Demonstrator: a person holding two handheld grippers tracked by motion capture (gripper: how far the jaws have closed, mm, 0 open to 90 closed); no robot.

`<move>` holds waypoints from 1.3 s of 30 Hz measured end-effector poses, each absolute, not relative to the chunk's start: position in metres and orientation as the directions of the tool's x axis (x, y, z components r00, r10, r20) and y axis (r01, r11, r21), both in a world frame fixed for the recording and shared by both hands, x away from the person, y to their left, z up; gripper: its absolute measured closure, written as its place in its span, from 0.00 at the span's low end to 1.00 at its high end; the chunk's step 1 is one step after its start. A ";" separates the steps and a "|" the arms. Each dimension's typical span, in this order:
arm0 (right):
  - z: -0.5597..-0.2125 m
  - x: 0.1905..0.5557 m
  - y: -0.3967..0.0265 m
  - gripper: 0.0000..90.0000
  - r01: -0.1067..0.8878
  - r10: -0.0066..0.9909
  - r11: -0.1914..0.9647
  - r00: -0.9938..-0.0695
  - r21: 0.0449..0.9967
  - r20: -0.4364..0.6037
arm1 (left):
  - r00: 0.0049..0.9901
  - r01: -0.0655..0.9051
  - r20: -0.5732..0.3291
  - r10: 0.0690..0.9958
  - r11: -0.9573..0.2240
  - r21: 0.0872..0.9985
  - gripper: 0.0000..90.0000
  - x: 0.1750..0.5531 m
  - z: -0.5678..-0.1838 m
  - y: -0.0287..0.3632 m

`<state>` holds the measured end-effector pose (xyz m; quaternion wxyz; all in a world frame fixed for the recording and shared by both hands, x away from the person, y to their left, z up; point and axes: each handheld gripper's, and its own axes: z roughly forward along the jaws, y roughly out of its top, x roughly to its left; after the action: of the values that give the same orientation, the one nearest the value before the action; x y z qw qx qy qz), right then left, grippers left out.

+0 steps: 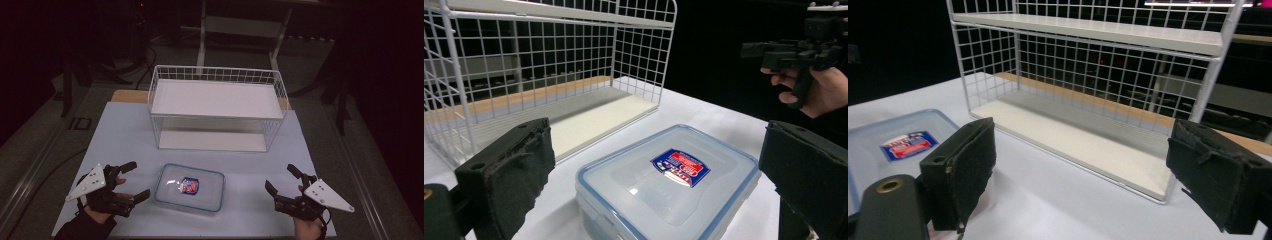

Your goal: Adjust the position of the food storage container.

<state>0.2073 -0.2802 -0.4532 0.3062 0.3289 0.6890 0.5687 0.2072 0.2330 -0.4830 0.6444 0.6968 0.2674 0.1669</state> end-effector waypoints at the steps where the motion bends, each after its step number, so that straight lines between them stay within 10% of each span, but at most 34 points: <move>1: -0.452 0.207 -0.279 0.13 0.108 0.794 0.126 -0.607 0.986 -0.035 | 0.799 0.161 -0.116 0.590 -0.024 0.987 0.02 0.207 -0.483 0.233; 15: -0.445 0.213 -0.230 0.19 0.223 0.607 0.159 -0.790 0.962 0.083 | 0.801 0.155 -0.110 0.589 -0.026 0.988 0.01 0.207 -0.481 0.233; 39: -0.498 0.200 -0.140 0.92 0.286 0.301 0.463 -0.941 0.839 0.155 | 0.802 0.160 -0.105 0.589 -0.041 0.986 0.01 0.209 -0.481 0.235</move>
<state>0.1999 -0.1404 -0.4982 0.0077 0.1718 0.8551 0.4890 0.2089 0.2346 -0.4813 0.6392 0.7016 0.2666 0.1678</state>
